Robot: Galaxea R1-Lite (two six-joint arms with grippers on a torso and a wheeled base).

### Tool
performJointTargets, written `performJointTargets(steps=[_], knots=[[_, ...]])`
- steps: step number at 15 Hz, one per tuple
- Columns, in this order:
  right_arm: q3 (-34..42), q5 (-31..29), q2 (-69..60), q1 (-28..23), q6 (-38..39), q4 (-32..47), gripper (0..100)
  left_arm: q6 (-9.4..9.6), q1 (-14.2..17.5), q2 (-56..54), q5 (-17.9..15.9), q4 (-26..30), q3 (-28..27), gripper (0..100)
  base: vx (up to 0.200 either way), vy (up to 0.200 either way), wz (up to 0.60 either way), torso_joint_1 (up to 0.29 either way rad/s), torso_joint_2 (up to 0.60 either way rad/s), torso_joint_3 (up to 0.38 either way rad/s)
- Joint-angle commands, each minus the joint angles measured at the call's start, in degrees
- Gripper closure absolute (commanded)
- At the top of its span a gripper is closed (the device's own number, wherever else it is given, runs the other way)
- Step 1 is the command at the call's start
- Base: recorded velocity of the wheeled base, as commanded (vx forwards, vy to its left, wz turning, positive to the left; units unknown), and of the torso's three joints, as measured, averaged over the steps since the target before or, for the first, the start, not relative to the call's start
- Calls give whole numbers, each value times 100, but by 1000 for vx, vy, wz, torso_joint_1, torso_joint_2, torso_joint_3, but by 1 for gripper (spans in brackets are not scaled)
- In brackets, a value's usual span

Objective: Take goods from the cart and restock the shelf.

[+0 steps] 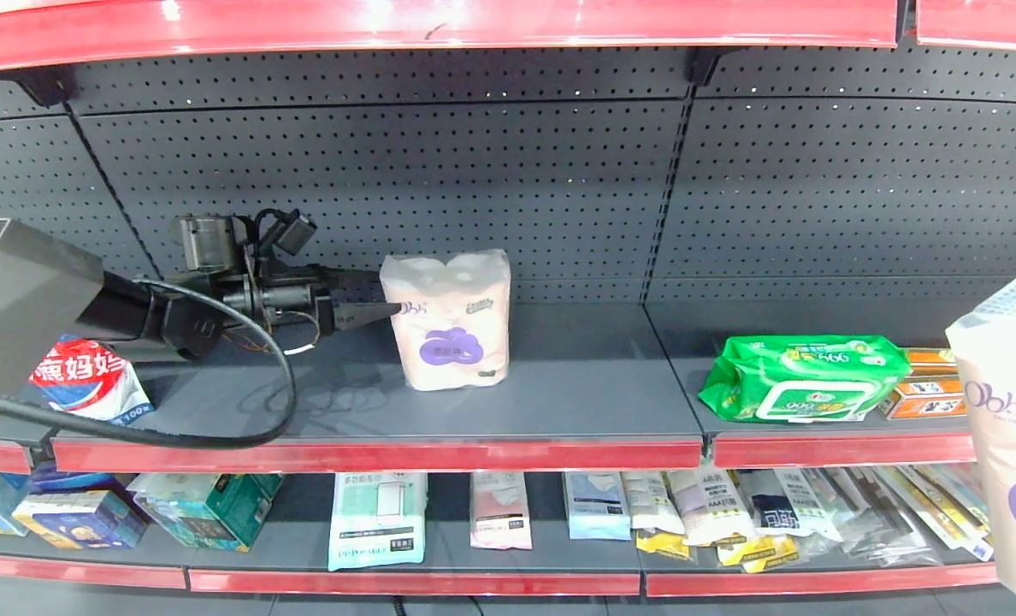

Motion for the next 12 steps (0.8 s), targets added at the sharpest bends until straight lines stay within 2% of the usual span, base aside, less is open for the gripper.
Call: performJointTargets(steps=[1,3,5,7,11,12], knots=[[0,-4,52,4,-12,0,100,56,-50,199,-6,-25,-80,0,0,0,0,0,0,0],[-9,-4,60,4,-12,0,100,144,-50,410,-24,-25,-300,0,0,0,0,0,0,0],[8,-74,52,4,-12,0,100,144,-50,594,-217,-16,-616,0,0,0,0,0,0,0],[8,-109,52,4,-12,0,100,135,-129,744,-243,-16,-845,0,0,0,0,0,0,0],[-53,-118,60,4,-12,8,100,135,-296,902,-235,-16,-942,0,0,0,0,0,0,0],[-62,-118,60,4,-12,0,100,126,-313,999,-235,-16,-1135,0,0,0,0,0,0,0]])
